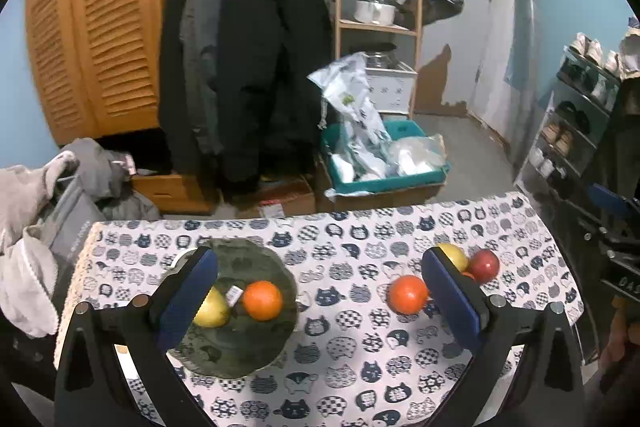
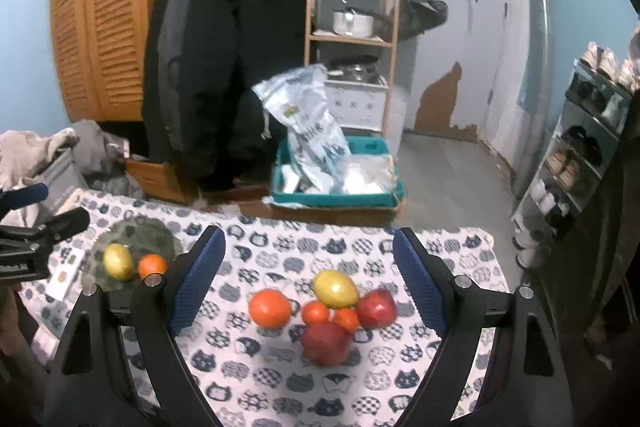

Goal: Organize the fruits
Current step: 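Raise both tools out of the bowl and pull them back from it, then move both tools toward the remaining fruit pile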

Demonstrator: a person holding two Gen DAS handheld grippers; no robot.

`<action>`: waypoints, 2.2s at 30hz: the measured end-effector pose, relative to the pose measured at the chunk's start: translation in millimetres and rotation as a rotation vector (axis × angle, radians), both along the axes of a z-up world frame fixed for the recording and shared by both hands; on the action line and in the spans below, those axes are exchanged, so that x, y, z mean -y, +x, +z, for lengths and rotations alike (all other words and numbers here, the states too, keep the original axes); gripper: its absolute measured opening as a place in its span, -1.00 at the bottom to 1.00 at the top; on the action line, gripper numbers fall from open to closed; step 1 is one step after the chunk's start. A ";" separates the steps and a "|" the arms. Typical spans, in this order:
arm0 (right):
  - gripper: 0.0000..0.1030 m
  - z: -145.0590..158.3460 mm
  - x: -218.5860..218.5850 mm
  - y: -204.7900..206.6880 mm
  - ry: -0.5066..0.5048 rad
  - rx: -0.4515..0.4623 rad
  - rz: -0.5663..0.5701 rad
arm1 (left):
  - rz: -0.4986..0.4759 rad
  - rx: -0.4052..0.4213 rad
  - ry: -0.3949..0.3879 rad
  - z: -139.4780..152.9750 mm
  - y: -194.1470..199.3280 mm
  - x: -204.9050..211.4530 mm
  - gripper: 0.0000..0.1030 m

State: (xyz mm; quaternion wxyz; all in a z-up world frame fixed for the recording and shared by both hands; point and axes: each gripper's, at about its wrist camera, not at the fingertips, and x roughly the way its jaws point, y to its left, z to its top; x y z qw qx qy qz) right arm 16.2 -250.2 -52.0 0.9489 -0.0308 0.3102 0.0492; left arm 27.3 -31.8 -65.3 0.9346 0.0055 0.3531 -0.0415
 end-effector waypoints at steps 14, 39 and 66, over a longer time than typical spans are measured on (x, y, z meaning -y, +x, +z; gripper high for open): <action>0.64 -34.8 28.5 13.3 0.023 -0.109 -0.043 | -0.032 -0.074 0.028 -32.0 16.8 25.9 0.99; 0.64 -200.4 34.5 70.8 0.070 -0.558 -0.091 | -0.035 -0.391 0.048 -168.2 73.4 50.5 0.99; 0.50 -251.9 43.1 68.3 0.064 -0.579 -0.070 | -0.127 -0.466 0.018 -202.1 91.5 88.7 0.99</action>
